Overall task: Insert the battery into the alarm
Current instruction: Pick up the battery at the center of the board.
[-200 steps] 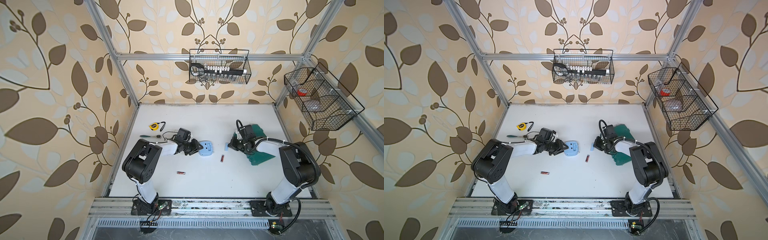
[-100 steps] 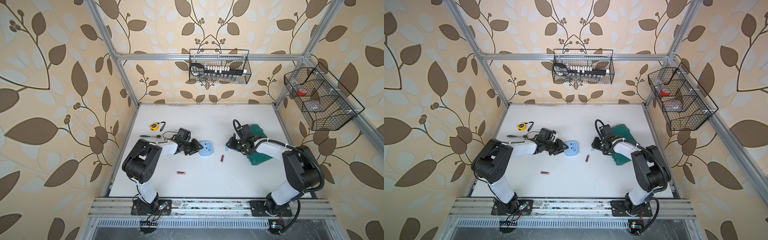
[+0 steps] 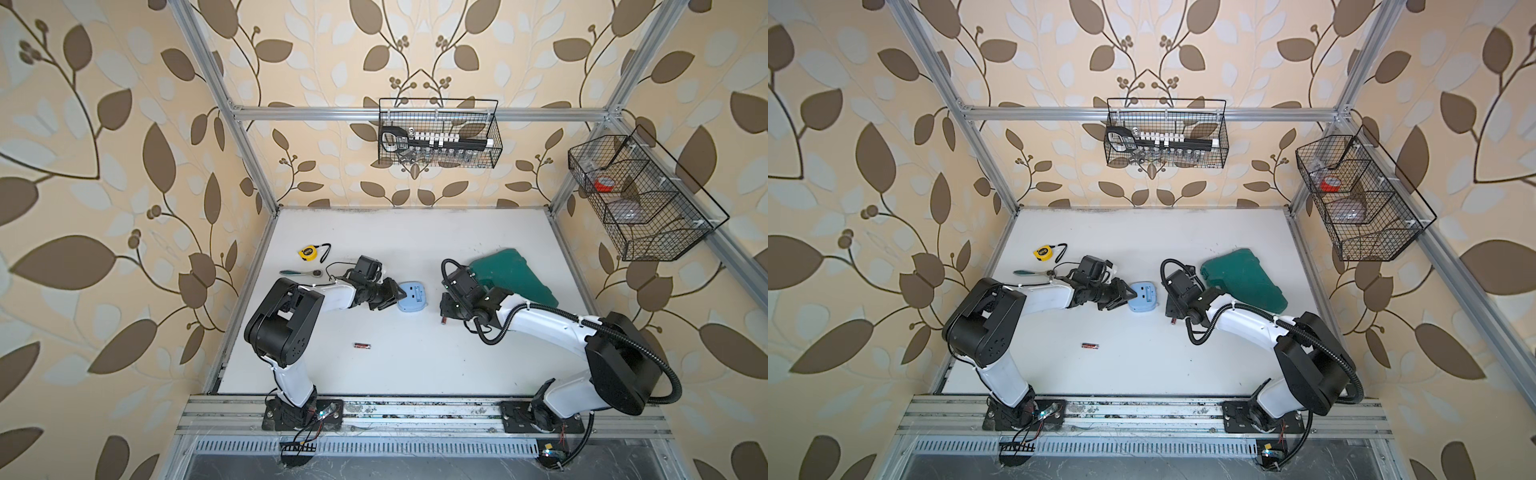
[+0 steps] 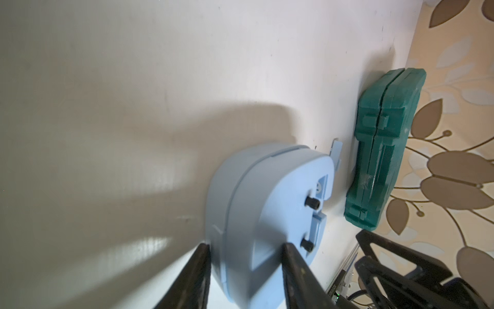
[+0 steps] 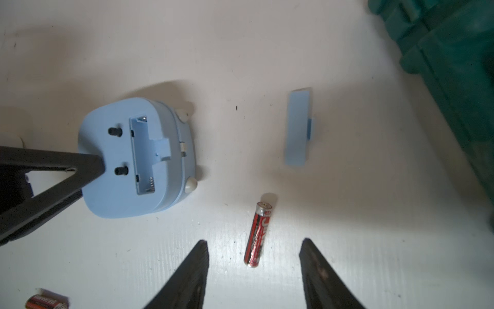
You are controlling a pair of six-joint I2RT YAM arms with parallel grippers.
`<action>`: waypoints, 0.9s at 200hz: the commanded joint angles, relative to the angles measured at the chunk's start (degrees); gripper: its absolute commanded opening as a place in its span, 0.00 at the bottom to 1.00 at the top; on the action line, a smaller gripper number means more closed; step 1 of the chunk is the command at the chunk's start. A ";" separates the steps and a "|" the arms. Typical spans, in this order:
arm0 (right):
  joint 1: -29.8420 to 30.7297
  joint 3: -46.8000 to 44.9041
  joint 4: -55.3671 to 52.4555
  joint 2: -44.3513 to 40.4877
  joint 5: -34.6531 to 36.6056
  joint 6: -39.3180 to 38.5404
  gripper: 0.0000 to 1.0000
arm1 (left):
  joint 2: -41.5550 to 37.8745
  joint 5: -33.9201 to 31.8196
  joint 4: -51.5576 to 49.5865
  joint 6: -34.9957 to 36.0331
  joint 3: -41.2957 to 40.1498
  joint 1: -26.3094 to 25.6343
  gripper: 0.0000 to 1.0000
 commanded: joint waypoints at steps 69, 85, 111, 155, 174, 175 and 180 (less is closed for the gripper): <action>2.21 3.01 -2.32 8.44 1.59 2.93 0.31 | 1.19 -3.59 -5.59 2.80 -0.60 -0.62 0.44; 2.03 3.56 -2.17 9.52 1.80 2.41 0.29 | 0.90 -3.59 -5.55 2.73 -0.79 -0.62 0.44; 1.27 4.96 -2.13 11.22 1.64 1.86 0.29 | 0.23 -3.75 -5.68 2.82 -0.95 -0.62 0.44; -1.28 5.88 -1.70 13.25 -0.63 0.48 0.28 | 0.61 -3.50 -5.55 2.81 -0.75 -0.62 0.44; -1.53 6.30 -1.81 13.97 -1.03 -0.23 0.25 | 0.89 -3.37 -5.80 2.90 -0.48 -0.62 0.44; -1.51 6.37 -1.85 13.97 -1.06 -0.28 0.24 | 0.88 -3.35 -5.81 2.90 -0.41 -0.62 0.44; -1.55 6.37 -1.83 14.06 -1.26 -0.46 0.23 | 0.91 -3.25 -5.90 2.98 -0.35 -0.62 0.44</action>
